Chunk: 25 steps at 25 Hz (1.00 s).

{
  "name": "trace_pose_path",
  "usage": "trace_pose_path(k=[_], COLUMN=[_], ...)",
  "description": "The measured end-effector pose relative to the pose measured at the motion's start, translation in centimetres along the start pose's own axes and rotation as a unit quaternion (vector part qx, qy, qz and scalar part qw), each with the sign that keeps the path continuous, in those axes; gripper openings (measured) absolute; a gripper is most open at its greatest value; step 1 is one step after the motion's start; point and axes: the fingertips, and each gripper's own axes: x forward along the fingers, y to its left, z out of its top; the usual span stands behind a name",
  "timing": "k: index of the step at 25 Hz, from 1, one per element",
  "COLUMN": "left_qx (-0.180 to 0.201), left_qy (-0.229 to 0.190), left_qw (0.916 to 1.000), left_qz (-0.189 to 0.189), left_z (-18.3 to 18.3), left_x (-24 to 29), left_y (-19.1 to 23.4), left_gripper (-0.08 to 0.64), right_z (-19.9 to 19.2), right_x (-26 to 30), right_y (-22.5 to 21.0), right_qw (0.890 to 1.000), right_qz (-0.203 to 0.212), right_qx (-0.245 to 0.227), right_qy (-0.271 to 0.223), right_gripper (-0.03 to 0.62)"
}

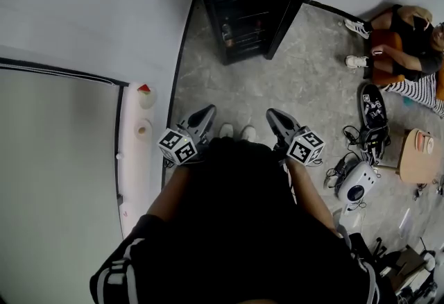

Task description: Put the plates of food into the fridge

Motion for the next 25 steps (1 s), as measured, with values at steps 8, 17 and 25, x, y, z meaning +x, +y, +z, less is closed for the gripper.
trace_pose_path(k=[8,17,25], left_qx=[-0.009,-0.014,0.005], left_qy=[-0.015,-0.021,-0.018], left_qw=[0.9997,0.9993,0.9996], left_qz=[0.017,0.026,0.022], left_z=[-0.8,-0.1,0.5], left_x=[0.2,1.4,3.1], left_y=[-0.6,-0.7,0.2], left_gripper=[0.021,0.021,0.021], right_z=[0.3,0.8,1.8], right_x=[-1.2,-1.1,-0.5], right_y=[-1.4,-2.4,-3.4], right_qw=[1.0,1.0,1.0], right_qz=[0.009,0.012,0.009], right_qx=[0.006,0.008,0.009], right_qy=[0.008,0.013,0.01], right_gripper=[0.025,0.025,0.025])
